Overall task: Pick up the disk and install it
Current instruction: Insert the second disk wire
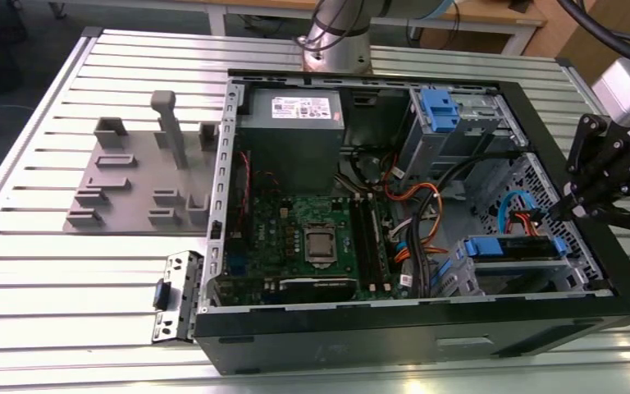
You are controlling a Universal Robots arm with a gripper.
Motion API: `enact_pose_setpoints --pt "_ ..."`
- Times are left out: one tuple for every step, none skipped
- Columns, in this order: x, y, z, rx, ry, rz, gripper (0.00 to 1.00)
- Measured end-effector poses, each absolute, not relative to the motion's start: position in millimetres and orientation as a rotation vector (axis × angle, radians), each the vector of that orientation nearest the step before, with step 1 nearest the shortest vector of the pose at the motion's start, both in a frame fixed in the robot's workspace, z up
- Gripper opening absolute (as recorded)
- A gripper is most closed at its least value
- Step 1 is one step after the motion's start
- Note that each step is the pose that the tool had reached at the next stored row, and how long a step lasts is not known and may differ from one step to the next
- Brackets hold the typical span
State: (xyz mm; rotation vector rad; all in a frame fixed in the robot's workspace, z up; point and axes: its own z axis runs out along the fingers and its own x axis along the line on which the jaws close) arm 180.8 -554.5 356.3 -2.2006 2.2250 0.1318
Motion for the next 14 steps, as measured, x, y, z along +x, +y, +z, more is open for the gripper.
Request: enact_pose_setpoints --pt "180.8 -554.5 356.3 -2.201 2.225 0.132 0.10" --pt "180.8 -554.6 356.3 -2.201 2.225 0.132 0.10" --pt "180.8 -554.6 356.3 -2.201 2.225 0.132 0.11" --pt "180.8 -554.6 356.3 -2.201 2.225 0.132 0.17" --pt "180.8 -554.6 356.3 -2.201 2.225 0.132 0.17" --pt "180.8 -554.6 356.3 -2.201 2.225 0.132 0.23" --pt "180.8 -554.7 356.3 -2.201 2.225 0.132 0.23" --pt "180.8 -554.7 356.3 -2.201 2.225 0.132 0.29" --pt "180.8 -554.7 356.3 -2.201 2.225 0.132 0.29" --pt "180.2 -554.7 356.3 -2.200 2.225 0.132 0.29" --pt "178.0 -554.7 356.3 -2.200 2.225 0.132 0.29" --pt "174.3 -554.7 356.3 -2.201 2.225 0.132 0.29" --pt "170.4 -554.7 356.3 -2.200 2.225 0.132 0.29" --pt "167.1 -554.7 356.1 -2.200 2.225 0.132 0.29"
